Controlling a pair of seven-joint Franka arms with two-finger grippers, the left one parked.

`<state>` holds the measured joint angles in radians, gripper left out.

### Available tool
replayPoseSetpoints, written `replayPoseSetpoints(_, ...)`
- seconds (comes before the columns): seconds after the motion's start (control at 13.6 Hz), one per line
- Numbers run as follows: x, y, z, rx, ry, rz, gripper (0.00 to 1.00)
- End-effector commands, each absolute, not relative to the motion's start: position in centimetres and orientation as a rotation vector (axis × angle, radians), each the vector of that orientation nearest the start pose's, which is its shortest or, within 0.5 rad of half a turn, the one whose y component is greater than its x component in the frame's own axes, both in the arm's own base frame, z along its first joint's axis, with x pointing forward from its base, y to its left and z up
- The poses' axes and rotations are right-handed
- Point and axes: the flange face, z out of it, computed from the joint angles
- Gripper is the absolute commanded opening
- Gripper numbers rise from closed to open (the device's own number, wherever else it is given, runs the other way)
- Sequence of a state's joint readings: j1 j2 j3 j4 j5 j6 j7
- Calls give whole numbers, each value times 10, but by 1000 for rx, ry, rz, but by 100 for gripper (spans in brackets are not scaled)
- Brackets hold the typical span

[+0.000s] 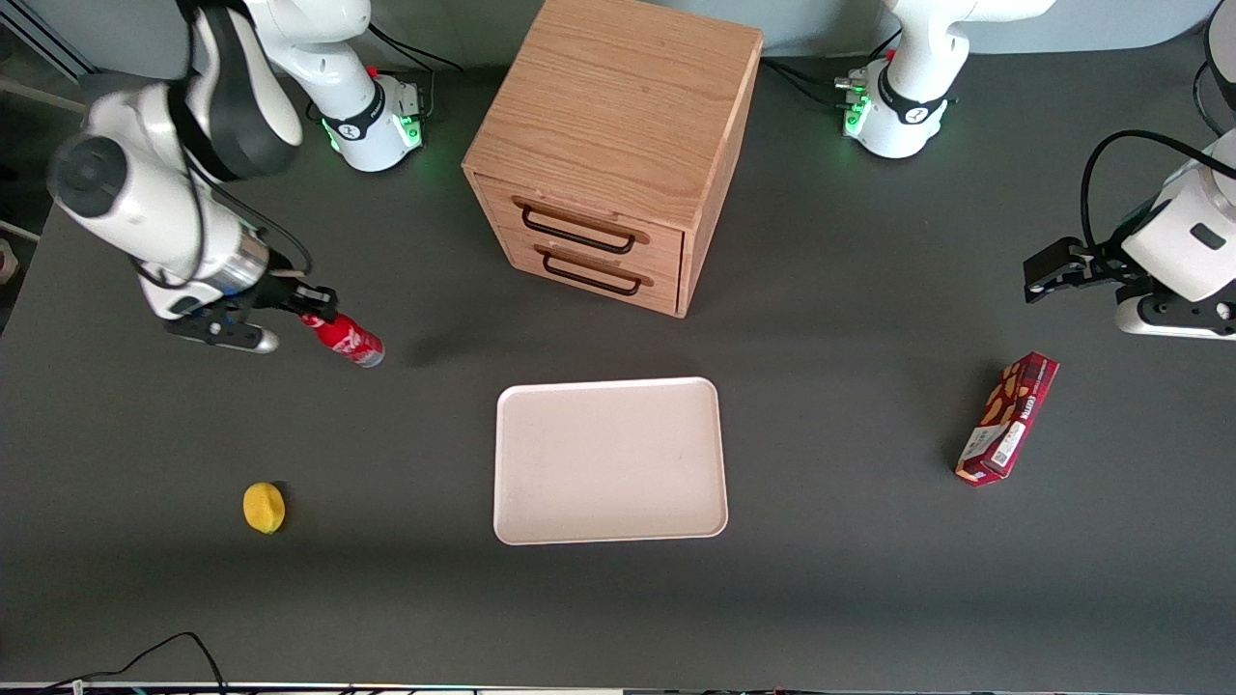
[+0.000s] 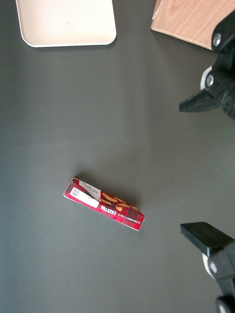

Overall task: Place coke bottle on tray
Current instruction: 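Carry the bottle with the right gripper over the cream tray's corner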

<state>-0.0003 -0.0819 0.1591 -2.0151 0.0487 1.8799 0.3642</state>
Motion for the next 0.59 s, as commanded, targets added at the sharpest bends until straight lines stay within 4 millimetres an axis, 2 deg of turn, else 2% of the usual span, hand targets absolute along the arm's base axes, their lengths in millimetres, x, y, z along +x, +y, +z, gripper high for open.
replayPoseSetpoints(0.0,553,95,580,-3106,298,78,0)
replayPoseSetpoints(0.07,567,103,602,-3101,284,113,0)
replayPoseSetpoints(0.15,585,111,616,-3088,325,159,0)
replayPoseSetpoints(0.22,602,120,620,-3069,403,205,0)
replayPoseSetpoints(0.37,629,160,603,-3034,497,235,0)
replayPoseSetpoints(0.51,658,200,564,-2964,676,222,0)
